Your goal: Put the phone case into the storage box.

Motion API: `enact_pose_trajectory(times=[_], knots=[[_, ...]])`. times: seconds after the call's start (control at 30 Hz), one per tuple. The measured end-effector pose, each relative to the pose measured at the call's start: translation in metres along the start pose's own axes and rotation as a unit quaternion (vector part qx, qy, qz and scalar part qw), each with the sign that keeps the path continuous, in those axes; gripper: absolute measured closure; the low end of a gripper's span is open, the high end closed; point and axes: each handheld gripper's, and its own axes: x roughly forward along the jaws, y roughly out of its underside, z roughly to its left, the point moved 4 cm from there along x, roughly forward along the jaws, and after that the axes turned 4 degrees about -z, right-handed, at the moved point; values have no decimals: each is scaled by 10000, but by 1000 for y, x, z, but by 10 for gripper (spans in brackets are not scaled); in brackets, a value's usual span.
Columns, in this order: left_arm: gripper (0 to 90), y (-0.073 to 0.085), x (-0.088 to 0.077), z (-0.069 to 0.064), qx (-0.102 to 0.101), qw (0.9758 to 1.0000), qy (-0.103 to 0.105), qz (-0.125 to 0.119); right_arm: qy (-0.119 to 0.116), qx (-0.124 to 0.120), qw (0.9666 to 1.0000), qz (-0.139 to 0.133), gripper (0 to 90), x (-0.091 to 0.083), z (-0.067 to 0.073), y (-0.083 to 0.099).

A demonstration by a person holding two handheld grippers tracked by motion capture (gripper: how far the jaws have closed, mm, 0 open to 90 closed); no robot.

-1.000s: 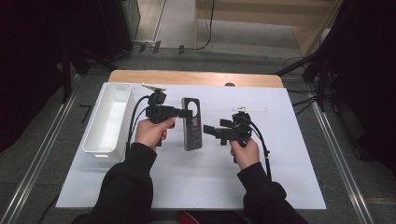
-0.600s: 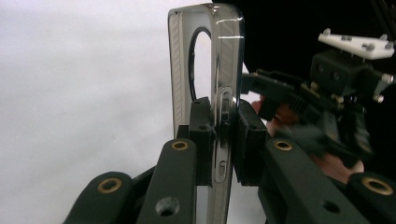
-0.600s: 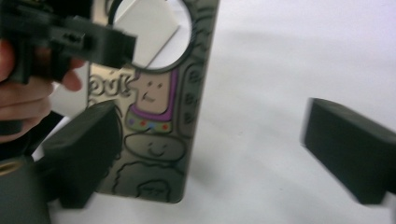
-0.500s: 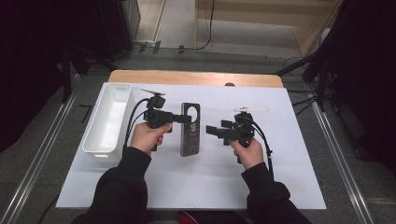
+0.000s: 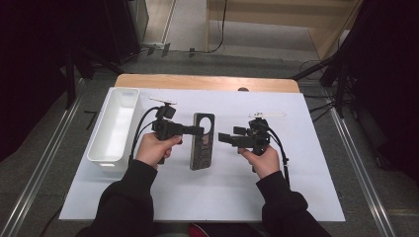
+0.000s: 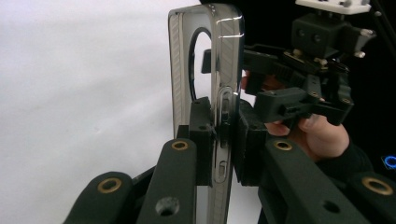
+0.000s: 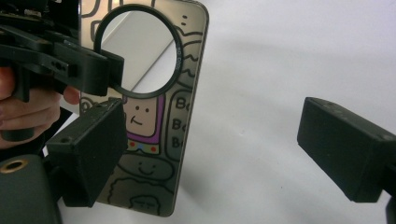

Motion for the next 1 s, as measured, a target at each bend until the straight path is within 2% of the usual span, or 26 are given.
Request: enact_pose_trajectory(times=[0.13,0.47,0.8,0.87,1.0], knots=[[798,2,0,-3,116,9999,49,33,-47,-14,10000,-35,75,1,1,-2],[798,9,1,-6,227,9995,208,113,-70,-162,9998,-85,76,3,4,-14],[797,12,2,-10,376,9984,364,198,-160,-201,9997,-38,78,10,5,-15],[797,13,2,-11,378,9982,427,205,-167,-225,9996,-24,151,11,6,-15],[797,14,2,-12,435,9976,497,206,-243,-271,9993,-32,152,12,6,-15]])
